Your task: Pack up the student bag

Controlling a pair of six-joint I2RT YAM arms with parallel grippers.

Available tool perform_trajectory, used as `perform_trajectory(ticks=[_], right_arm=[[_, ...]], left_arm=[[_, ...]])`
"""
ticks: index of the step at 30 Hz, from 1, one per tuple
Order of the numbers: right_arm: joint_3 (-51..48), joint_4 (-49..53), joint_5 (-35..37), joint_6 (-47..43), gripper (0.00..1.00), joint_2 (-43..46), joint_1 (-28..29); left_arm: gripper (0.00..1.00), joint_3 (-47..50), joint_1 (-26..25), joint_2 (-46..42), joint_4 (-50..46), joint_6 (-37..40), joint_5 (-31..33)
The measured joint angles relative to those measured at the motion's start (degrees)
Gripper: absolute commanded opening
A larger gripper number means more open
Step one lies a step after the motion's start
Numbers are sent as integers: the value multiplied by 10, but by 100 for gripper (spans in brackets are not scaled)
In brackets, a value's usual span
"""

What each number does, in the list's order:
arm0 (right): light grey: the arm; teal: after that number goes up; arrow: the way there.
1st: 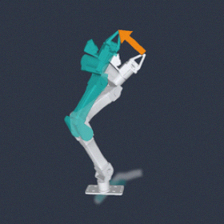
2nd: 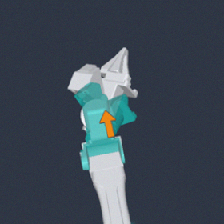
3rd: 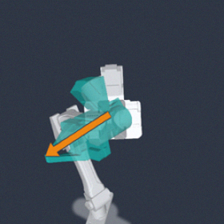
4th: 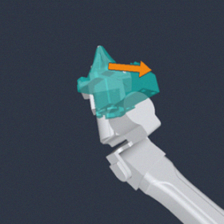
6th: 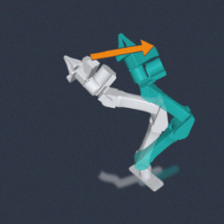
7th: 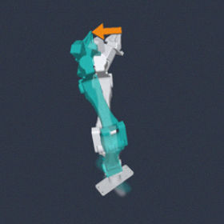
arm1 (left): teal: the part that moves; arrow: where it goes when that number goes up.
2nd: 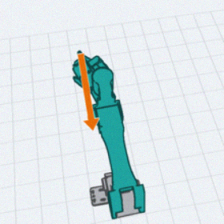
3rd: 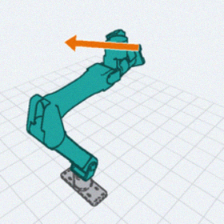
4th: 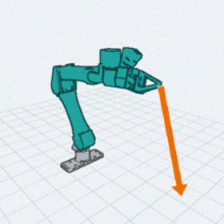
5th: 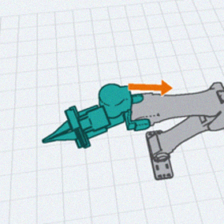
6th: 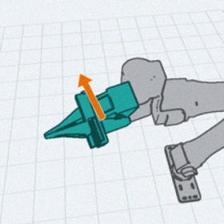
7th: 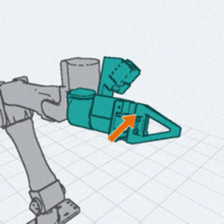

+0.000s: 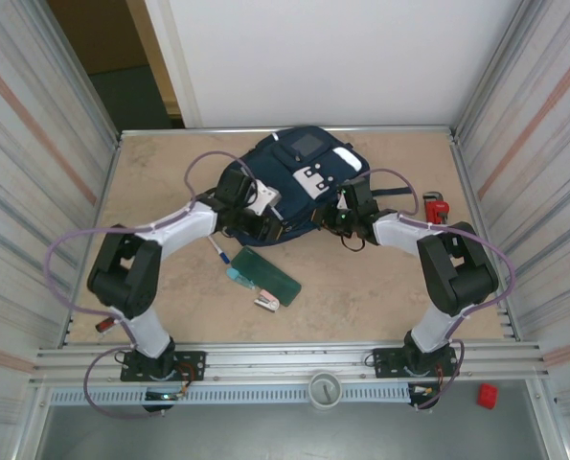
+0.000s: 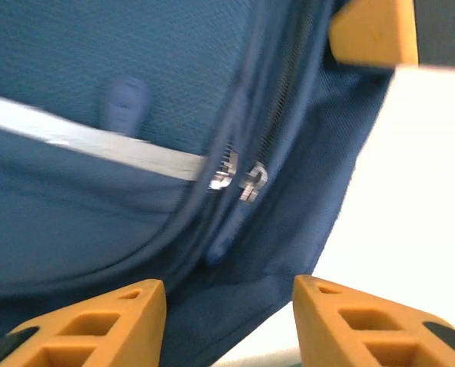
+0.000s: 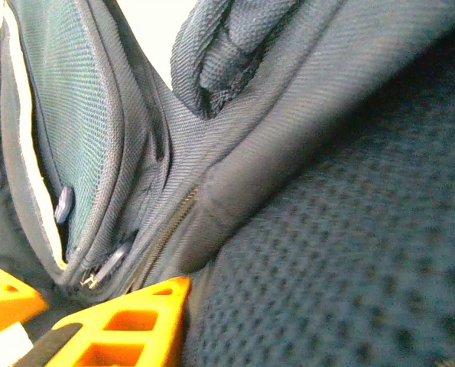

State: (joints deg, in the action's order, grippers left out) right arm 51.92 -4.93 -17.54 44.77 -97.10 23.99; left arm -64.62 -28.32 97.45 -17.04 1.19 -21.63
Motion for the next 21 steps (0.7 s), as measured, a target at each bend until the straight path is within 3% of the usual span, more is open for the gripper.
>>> perform_trajectory(ticks=[5,13,17,21], right_arm=[[-6,-4,7,0,30,3,2],[-17,-11,14,0,32,5,6],[-17,-11,21,-1,32,5,12],[-17,-11,27,-1,32,5,15]], left_arm=[[67,9,21,-37,34,-71,96],[72,-27,23,47,23,-135,168],[60,-49,23,83,28,-165,158],[39,-74,24,118,45,-197,132]])
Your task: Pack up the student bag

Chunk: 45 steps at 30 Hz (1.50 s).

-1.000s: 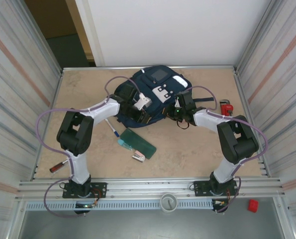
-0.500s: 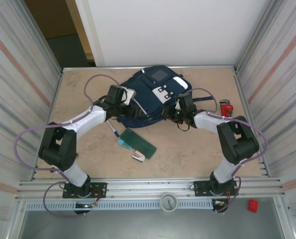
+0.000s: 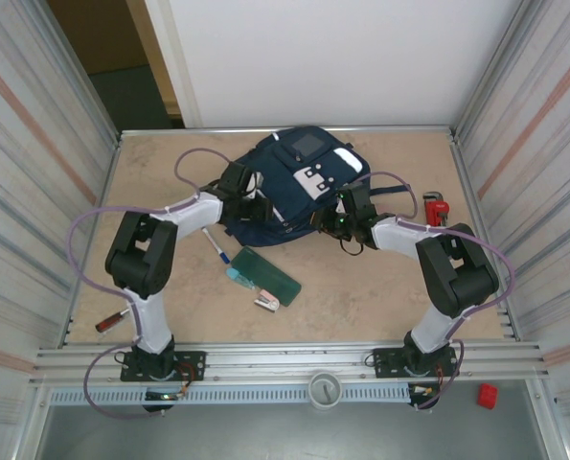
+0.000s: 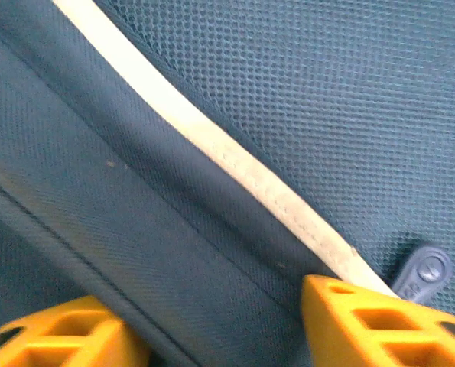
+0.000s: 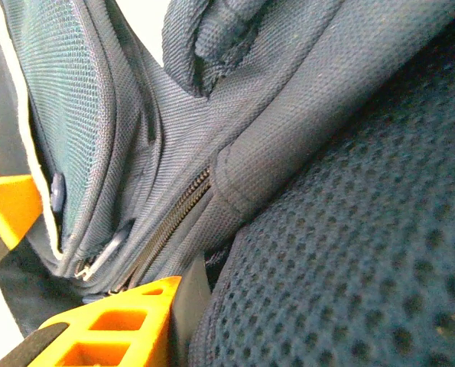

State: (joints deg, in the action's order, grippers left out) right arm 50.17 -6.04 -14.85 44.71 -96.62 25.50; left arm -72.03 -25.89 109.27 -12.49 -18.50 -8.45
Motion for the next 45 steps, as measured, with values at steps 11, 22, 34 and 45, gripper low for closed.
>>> perform_trajectory(ticks=[11,22,34,45], right_arm=[[0,80,46,-111,56,46,14],[51,153,134,-375,80,185,68],[178,160,111,-571,79,56,97],[260,169,143,-629,19,-53,132]], left_arm=[[0,-5,36,-13,62,-51,-106],[0,-76,78,-47,20,-69,-258],[0,-111,79,-45,-21,-68,-296],[0,-115,82,-37,-27,-61,-299]])
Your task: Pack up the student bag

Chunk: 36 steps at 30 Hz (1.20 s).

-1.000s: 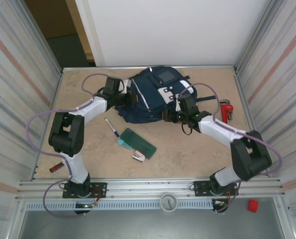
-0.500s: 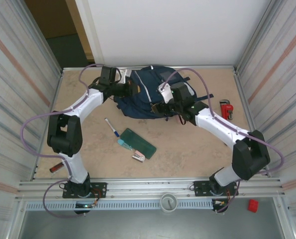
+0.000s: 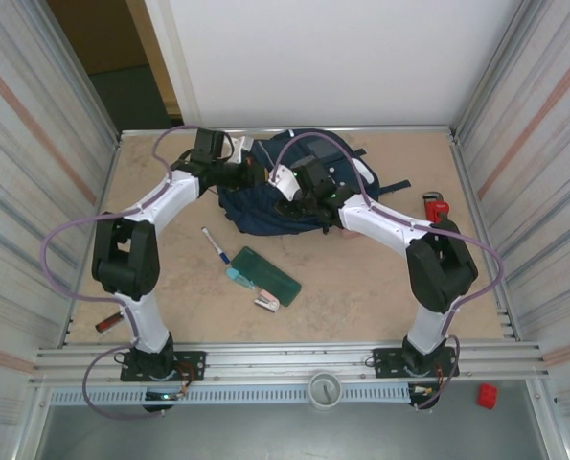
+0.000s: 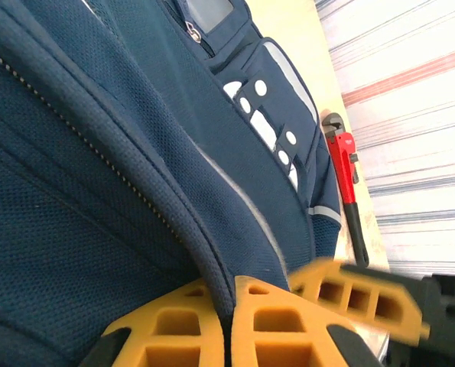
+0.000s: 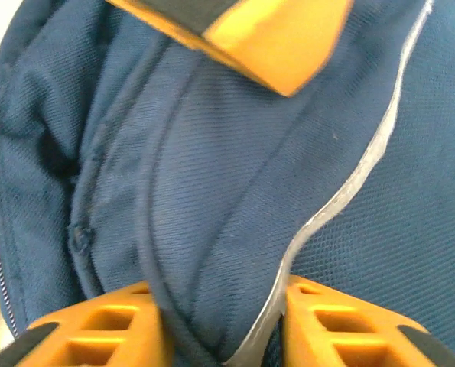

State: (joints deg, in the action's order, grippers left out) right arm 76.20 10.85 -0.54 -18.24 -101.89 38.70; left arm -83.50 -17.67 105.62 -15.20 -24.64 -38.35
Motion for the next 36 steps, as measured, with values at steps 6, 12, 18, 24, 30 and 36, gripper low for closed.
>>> perform_trajectory(ticks=[6,12,18,24,30,36], right_arm=[[23,21,-9,27,0,0,-7],[67,73,-63,114,0,4,-44],[101,120,-103,187,0,6,-68],[122,145,-123,255,0,5,-81],[124,153,-147,304,0,5,-90],[132,156,-175,333,0,5,-102]], left_arm=[[37,21,8,-19,23,32,11],[45,223,0,-210,136,98,52],[45,255,-95,-253,166,205,81],[43,242,-170,-189,169,217,123],[43,242,-214,-143,221,160,194],[42,241,-219,-125,254,111,257]])
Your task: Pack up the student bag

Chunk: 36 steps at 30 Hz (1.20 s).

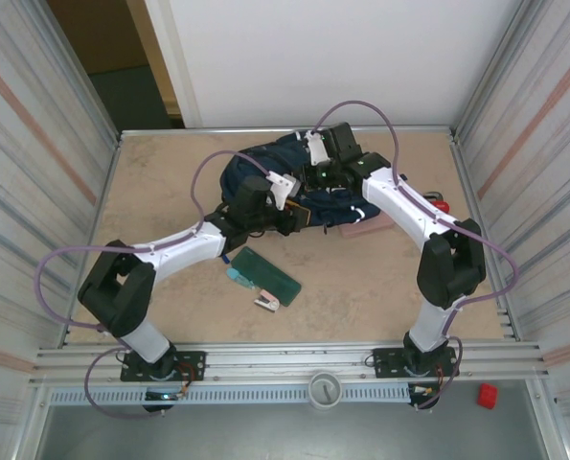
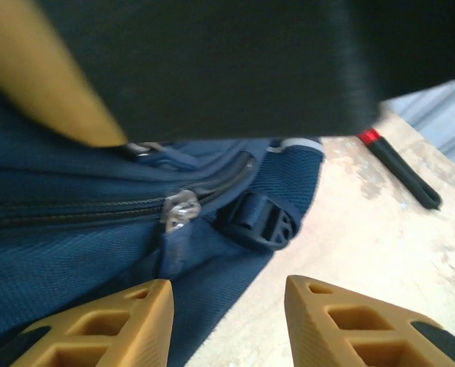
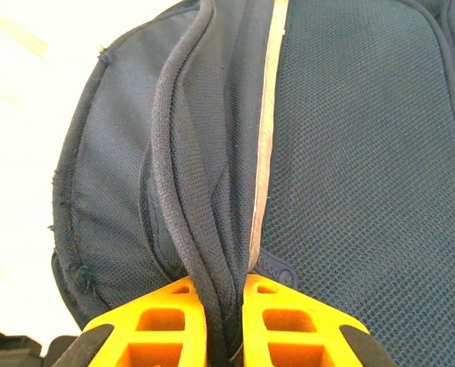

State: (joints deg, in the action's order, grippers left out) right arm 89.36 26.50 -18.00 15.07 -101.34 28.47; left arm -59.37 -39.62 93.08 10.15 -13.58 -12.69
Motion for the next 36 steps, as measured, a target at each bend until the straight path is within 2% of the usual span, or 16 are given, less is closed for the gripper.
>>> perform_trajectory(ticks=[11,17,23,29,36], right_arm=[[7,5,-28,25,0,-8,0],[12,6,-40,25,0,-15,-4],[12,6,-44,25,0,-18,-10],[18,11,-51,22,0,-23,-15],[19,16,-71,6,0,-37,-15]], left_arm=[[43,-11,2,38,8,-37,64],[31,-13,7,55,44,-39,63],[13,-15,15,70,72,-37,32],[0,6,25,70,117,-26,-10],[0,47,52,59,154,-6,-76]])
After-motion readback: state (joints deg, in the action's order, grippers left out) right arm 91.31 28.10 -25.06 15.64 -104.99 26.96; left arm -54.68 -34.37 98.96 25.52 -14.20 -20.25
